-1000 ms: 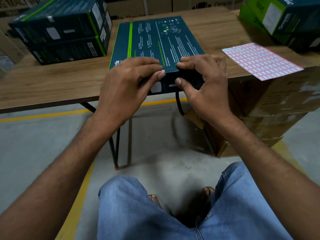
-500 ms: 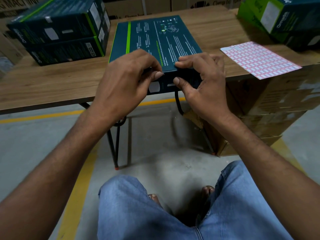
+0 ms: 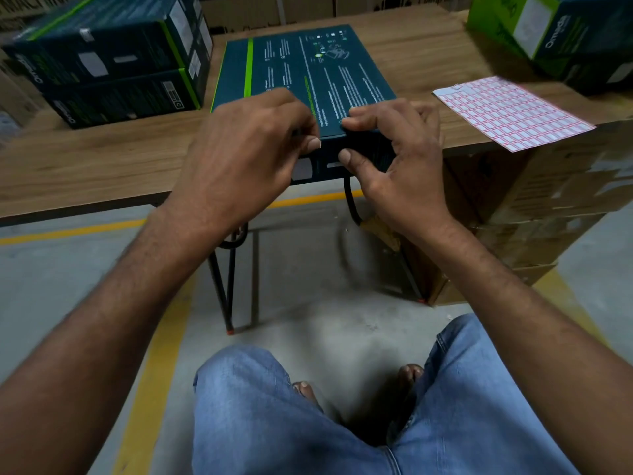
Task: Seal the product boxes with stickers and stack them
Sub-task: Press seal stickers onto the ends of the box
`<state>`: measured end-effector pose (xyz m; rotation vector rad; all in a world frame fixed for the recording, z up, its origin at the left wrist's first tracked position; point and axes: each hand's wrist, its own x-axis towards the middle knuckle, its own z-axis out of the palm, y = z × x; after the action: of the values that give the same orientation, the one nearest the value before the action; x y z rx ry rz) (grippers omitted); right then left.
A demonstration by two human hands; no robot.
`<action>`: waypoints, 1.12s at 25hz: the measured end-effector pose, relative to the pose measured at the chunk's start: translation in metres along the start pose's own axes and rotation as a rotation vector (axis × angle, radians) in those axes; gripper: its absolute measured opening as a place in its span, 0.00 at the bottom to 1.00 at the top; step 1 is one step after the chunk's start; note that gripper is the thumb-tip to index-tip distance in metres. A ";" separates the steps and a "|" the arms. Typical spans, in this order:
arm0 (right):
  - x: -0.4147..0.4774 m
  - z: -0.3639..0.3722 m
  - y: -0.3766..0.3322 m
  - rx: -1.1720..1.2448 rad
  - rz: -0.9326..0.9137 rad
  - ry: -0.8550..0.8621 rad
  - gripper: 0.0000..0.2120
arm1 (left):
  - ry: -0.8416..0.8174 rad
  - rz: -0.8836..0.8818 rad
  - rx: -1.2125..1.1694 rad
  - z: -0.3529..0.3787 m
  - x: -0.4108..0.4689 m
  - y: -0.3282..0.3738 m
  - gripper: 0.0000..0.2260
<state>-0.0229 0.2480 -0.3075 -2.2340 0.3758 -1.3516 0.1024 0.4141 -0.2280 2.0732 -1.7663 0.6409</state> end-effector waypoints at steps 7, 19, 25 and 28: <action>0.000 0.000 0.000 0.005 0.016 -0.003 0.15 | -0.024 0.026 0.092 -0.003 0.008 0.001 0.10; 0.000 0.000 0.000 -0.012 0.003 -0.009 0.15 | 0.116 -0.097 -0.078 0.002 -0.001 0.002 0.16; 0.001 -0.001 0.000 0.005 -0.005 -0.005 0.15 | 0.184 0.008 0.033 0.017 -0.009 -0.002 0.12; 0.002 -0.002 0.000 0.014 -0.005 -0.012 0.15 | 0.172 0.073 0.116 0.020 -0.013 -0.003 0.11</action>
<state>-0.0237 0.2466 -0.3055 -2.2324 0.3559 -1.3389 0.1060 0.4148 -0.2514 1.9677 -1.7506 0.9342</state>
